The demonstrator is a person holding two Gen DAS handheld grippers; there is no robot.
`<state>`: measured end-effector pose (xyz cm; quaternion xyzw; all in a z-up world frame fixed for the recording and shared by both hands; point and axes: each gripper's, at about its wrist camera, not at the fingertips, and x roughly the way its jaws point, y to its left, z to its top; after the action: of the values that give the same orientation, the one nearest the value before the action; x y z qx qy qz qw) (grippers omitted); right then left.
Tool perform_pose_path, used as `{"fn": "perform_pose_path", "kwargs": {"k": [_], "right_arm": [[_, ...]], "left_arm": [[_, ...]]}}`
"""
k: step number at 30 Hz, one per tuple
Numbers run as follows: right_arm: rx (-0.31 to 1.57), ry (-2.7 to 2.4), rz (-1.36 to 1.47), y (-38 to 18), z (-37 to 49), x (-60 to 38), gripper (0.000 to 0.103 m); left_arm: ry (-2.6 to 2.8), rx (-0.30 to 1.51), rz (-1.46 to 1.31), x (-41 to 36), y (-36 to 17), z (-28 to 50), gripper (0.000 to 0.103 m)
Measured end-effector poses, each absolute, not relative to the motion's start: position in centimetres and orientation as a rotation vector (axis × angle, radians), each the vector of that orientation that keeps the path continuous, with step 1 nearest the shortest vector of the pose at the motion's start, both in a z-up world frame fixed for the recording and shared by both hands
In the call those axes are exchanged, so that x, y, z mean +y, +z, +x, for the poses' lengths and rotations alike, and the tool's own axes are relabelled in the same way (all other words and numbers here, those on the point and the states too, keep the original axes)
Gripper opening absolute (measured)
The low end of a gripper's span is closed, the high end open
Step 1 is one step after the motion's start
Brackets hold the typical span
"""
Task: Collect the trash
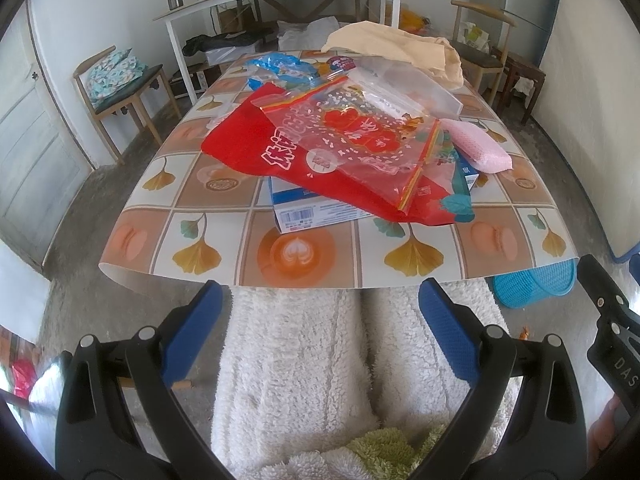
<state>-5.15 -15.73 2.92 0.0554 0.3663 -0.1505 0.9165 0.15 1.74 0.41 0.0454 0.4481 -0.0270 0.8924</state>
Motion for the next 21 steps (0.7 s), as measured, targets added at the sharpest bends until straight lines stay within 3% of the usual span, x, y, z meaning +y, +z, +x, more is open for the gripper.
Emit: {"fn": "perform_pose_path", "kwargs": {"k": [21], "right_arm": [[0.756,-0.308,0.113,2.87,-5.08,-15.64,0.097]], "left_arm": [[-0.058,0.931,0.09,1.96,0.33,0.07,0.094]]}}
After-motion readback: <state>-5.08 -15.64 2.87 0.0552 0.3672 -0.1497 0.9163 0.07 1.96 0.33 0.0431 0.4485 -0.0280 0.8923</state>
